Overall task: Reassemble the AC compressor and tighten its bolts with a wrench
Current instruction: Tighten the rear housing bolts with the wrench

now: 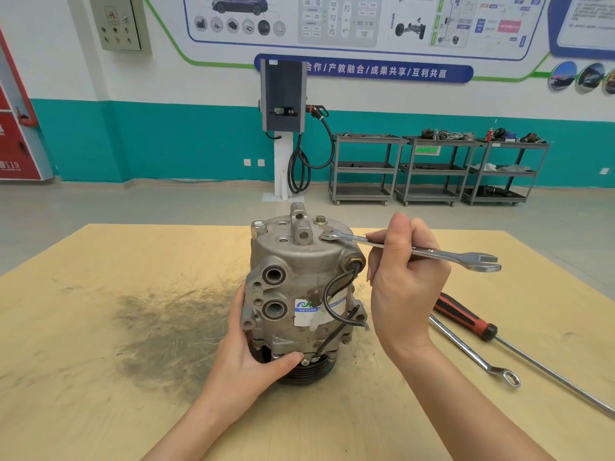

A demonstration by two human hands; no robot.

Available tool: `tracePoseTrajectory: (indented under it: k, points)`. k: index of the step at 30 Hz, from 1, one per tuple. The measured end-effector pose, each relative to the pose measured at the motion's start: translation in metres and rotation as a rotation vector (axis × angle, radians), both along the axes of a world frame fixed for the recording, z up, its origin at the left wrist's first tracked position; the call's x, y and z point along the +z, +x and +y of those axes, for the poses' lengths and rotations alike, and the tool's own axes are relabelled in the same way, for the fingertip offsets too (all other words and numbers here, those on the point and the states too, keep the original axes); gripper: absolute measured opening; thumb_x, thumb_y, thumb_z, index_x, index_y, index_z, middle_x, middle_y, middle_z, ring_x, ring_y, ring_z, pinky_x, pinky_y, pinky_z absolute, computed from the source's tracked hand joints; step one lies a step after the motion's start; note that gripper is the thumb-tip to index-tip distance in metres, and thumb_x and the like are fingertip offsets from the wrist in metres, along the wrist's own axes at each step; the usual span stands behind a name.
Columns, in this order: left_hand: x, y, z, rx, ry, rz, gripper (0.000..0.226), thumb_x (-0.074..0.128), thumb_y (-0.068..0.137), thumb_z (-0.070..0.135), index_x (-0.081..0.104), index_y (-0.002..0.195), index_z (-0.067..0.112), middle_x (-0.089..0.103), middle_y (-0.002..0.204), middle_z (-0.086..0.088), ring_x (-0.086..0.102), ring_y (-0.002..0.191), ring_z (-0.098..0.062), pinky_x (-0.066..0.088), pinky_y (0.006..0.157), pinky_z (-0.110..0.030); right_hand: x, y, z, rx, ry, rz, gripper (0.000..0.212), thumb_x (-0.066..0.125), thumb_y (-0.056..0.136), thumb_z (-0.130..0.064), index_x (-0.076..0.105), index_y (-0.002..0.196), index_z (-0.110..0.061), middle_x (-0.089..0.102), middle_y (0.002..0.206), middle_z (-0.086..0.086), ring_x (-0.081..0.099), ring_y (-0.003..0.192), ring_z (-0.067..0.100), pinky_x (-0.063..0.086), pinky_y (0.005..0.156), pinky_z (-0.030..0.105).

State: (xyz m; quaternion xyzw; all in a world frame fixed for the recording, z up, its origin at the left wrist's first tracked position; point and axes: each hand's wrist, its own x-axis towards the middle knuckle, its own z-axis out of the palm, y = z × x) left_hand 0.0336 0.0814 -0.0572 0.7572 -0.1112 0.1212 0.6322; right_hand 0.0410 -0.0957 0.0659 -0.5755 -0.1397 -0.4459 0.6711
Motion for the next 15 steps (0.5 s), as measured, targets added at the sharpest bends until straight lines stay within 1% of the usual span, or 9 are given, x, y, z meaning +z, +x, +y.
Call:
tracePoseTrajectory:
  k: [2, 4, 5, 7, 9, 10, 13, 15]
  points:
    - [0.002, 0.000, -0.002, -0.005, -0.012, -0.008, 0.116, 0.088, 0.056, 0.037, 0.021, 0.150, 0.027, 0.059, 0.123, 0.033, 0.056, 0.113, 0.012, 0.039, 0.083, 0.003, 0.001, 0.001, -0.001, 0.055, 0.030, -0.020, 0.040, 0.044, 0.095, -0.038, 0.056, 0.065, -0.013, 0.041, 0.044, -0.009, 0.039, 0.040, 0.009, 0.031, 0.043, 0.020]
    - [0.003, 0.000, -0.004, 0.003, -0.018, -0.018, 0.115, 0.084, 0.053, 0.038, 0.020, 0.149, 0.035, 0.057, 0.122, 0.038, 0.054, 0.112, 0.016, 0.037, 0.081, 0.005, 0.001, 0.003, -0.003, 0.086, 0.064, -0.017, 0.043, 0.042, 0.096, -0.036, 0.054, 0.065, -0.010, 0.040, 0.043, -0.008, 0.037, 0.038, 0.008, 0.030, 0.040, 0.019]
    - [0.004, 0.000, -0.005, 0.007, -0.019, -0.020, 0.113, 0.084, 0.053, 0.039, 0.020, 0.146, 0.039, 0.056, 0.121, 0.040, 0.053, 0.112, 0.017, 0.036, 0.081, 0.005, 0.000, 0.004, -0.004, 0.092, 0.085, 0.001, 0.044, 0.041, 0.098, -0.036, 0.055, 0.064, -0.011, 0.041, 0.044, -0.007, 0.037, 0.038, 0.009, 0.030, 0.040, 0.020]
    - [0.004, 0.001, -0.005, 0.016, -0.015, -0.017, 0.106, 0.085, 0.054, 0.039, 0.020, 0.137, 0.051, 0.055, 0.118, 0.044, 0.052, 0.111, 0.020, 0.035, 0.080, 0.006, 0.000, 0.007, -0.006, 0.113, 0.150, 0.061, 0.046, 0.039, 0.098, -0.035, 0.059, 0.060, -0.019, 0.041, 0.042, -0.005, 0.036, 0.038, 0.010, 0.030, 0.040, 0.021]
    - [0.004, 0.001, -0.005, 0.022, -0.014, -0.007, 0.105, 0.091, 0.058, 0.041, 0.017, 0.130, 0.059, 0.054, 0.117, 0.045, 0.051, 0.110, 0.022, 0.034, 0.080, 0.007, -0.001, 0.008, -0.006, 0.160, 0.210, 0.117, 0.049, 0.037, 0.097, -0.038, 0.060, 0.055, -0.027, 0.040, 0.040, -0.004, 0.035, 0.037, 0.011, 0.030, 0.039, 0.022]
    - [0.004, 0.001, -0.005, 0.024, -0.014, -0.002, 0.108, 0.093, 0.057, 0.043, 0.015, 0.130, 0.060, 0.054, 0.118, 0.045, 0.051, 0.111, 0.022, 0.034, 0.080, 0.007, -0.001, 0.009, -0.006, 0.179, 0.227, 0.130, 0.050, 0.037, 0.096, -0.039, 0.060, 0.054, -0.028, 0.040, 0.039, -0.004, 0.035, 0.037, 0.010, 0.030, 0.039, 0.022]
    - [0.003, 0.001, -0.005, 0.024, 0.000, 0.005, 0.113, 0.083, 0.050, 0.055, 0.012, 0.138, 0.055, 0.053, 0.122, 0.042, 0.051, 0.113, 0.020, 0.034, 0.082, 0.007, -0.001, 0.010, -0.005, 0.204, 0.250, 0.137, 0.051, 0.036, 0.095, -0.039, 0.060, 0.051, -0.029, 0.038, 0.037, -0.005, 0.034, 0.036, 0.010, 0.029, 0.039, 0.022]
    - [0.003, 0.001, -0.005, 0.022, 0.009, 0.013, 0.111, 0.082, 0.050, 0.057, 0.011, 0.135, 0.060, 0.052, 0.122, 0.044, 0.050, 0.113, 0.021, 0.033, 0.082, 0.008, 0.000, 0.010, -0.004, 0.210, 0.259, 0.146, 0.052, 0.036, 0.095, -0.039, 0.060, 0.050, -0.028, 0.038, 0.037, -0.005, 0.034, 0.035, 0.009, 0.029, 0.039, 0.021]
